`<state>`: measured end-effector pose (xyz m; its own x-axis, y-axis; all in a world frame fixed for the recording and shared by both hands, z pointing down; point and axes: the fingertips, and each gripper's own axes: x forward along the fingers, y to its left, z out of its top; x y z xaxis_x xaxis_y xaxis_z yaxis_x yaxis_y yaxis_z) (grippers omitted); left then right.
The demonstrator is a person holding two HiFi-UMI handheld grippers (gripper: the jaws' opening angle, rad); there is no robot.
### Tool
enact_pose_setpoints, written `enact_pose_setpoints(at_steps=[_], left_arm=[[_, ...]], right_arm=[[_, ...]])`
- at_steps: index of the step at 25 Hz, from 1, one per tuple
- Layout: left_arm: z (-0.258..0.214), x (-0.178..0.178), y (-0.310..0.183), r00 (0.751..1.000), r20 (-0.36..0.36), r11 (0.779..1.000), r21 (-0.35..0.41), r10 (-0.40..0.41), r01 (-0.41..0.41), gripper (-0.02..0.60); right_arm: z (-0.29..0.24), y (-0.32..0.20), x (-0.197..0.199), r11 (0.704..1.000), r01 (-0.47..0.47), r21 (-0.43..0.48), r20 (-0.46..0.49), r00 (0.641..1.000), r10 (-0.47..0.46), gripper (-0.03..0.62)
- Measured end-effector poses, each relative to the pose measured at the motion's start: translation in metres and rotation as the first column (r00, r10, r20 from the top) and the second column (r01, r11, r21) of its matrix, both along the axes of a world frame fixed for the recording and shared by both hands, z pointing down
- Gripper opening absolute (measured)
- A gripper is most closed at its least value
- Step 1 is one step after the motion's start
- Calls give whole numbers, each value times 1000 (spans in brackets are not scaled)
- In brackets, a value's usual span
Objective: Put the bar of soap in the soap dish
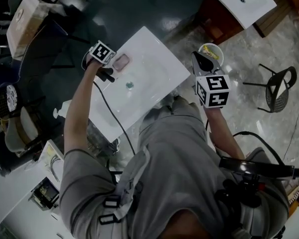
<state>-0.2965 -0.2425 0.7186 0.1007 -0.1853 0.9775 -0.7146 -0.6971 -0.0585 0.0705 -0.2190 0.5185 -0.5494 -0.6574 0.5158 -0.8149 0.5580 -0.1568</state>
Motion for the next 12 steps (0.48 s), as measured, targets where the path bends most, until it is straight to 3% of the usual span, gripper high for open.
enact_pose_setpoints(at_steps=[3, 5, 9, 12], left_arm=[[-49, -6, -15, 997, -42, 983, 168, -63, 70, 221], [-89, -13, -22, 988, -92, 945, 294, -122, 144, 221], [-165, -24, -16, 949, -236, 823, 483, -207, 299, 221], [-221, -35, 2, 913, -332, 710, 583, -237, 395, 221]], right_arm=[[-13, -2, -22, 998, 49, 27, 17, 999, -49, 2], [-22, -7, -40, 995, 92, 50, 32, 995, -93, 2], [-42, -7, -80, 980, 178, 87, 51, 982, -183, 2], [-57, -8, -112, 963, 242, 119, 60, 966, -250, 2]])
